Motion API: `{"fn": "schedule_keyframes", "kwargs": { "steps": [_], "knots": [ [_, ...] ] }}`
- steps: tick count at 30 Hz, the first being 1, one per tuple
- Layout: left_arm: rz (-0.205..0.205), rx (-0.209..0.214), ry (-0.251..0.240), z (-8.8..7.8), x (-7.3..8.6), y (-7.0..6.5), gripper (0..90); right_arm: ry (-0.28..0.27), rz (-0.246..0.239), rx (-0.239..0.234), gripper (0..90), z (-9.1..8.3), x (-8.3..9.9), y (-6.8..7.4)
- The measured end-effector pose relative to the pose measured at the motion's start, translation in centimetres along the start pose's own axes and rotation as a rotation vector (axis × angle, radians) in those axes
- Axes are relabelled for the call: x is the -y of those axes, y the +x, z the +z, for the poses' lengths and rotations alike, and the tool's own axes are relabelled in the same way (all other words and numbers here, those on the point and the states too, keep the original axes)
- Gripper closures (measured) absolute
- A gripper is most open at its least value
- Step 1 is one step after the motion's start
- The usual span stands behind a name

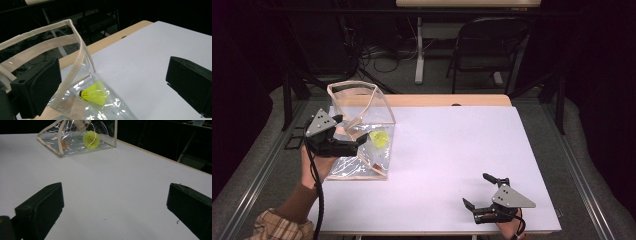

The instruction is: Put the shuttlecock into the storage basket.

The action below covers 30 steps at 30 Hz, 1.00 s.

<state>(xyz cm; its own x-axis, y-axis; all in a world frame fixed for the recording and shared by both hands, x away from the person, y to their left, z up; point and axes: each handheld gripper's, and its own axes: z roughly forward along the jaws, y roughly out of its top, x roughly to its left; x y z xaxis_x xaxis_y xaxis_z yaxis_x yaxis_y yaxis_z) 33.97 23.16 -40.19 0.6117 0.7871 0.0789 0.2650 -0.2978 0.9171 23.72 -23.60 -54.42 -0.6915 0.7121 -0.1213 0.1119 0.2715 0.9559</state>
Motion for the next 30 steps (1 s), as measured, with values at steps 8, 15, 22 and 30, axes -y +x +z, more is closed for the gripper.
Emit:
{"fn": "schedule_keyframes", "kwargs": {
  "steps": [8,15,22,30],
  "knots": [
    [0.008,0.013,-0.004,-0.5,1.6,-1.3,0.2,0.001,0.001,-0.001,0.6,0.0,0.0,0.0],
    [0.000,0.020,-0.001,-0.7,3.2,-1.8,0.2,0.001,0.001,0.000,0.6,0.0,0.0,0.0],
    [-0.015,0.026,0.016,-0.7,4.9,-2.2,0.2,0.001,0.000,-0.001,0.6,0.0,0.0,0.0],
    [-0.038,0.033,0.021,-0.7,6.8,-2.5,0.2,0.004,-0.002,-0.001,0.6,0.0,0.0,0.1]
  ]
}}
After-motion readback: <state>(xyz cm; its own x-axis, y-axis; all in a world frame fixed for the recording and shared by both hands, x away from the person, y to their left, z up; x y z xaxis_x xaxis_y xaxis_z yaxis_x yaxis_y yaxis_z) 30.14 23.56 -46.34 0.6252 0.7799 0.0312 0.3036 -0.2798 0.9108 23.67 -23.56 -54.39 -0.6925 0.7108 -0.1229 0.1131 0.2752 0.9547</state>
